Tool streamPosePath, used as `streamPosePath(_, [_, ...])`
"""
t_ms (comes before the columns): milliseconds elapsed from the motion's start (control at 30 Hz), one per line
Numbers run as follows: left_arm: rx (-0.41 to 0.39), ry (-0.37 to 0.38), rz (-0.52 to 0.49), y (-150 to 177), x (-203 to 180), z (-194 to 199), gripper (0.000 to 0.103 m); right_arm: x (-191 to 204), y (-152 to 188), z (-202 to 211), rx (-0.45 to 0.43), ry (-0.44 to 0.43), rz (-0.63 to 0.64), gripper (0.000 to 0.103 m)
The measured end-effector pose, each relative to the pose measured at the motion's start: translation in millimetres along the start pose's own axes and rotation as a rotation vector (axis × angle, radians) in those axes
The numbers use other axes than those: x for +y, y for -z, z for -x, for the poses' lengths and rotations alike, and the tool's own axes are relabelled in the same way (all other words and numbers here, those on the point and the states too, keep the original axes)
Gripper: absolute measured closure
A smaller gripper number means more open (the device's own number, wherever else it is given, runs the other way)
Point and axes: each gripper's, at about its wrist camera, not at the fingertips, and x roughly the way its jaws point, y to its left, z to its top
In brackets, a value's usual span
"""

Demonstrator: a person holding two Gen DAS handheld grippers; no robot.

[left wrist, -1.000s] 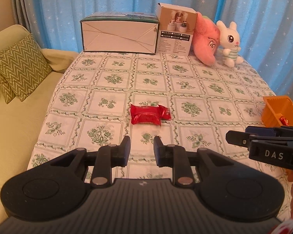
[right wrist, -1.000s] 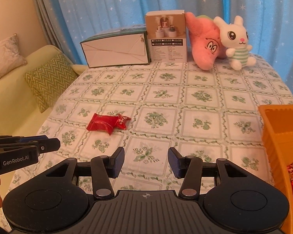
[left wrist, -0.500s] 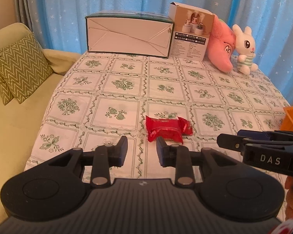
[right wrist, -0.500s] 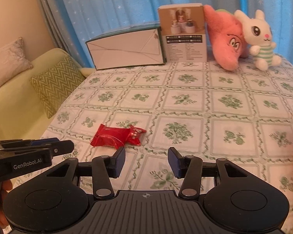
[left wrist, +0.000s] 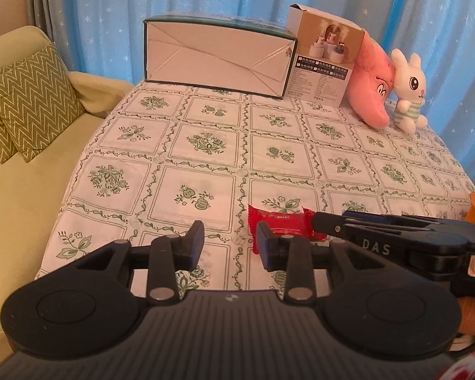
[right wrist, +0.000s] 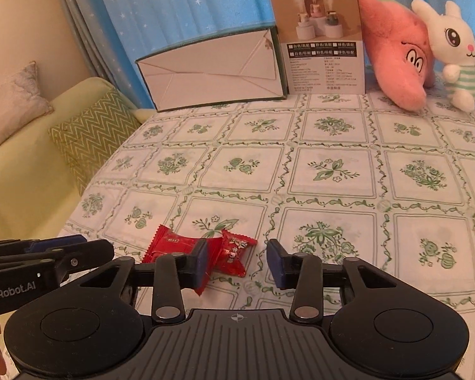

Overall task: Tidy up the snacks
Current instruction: 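Grasp the small red candy with the right gripper while the left grasps the red square packet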

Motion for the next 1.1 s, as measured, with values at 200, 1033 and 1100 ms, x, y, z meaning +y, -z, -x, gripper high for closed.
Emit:
streamPosePath(200, [0.021, 0.018, -0.005, 0, 3, -8, 0.071, 5, 2, -17, 0.025, 0.022, 0.051, 0.081])
streamPosePath(1033, [-0.033, 0.070, -0.651, 12, -57, -53, 0.050, -45, 20, 28, 0.019, 0.106, -0.106, 0.085])
streamPosePath(1100, [-0.006, 0.117, -0.584, 5, -53, -56, 0.052, -47, 20, 28, 0.017, 0.106, -0.114, 0.085])
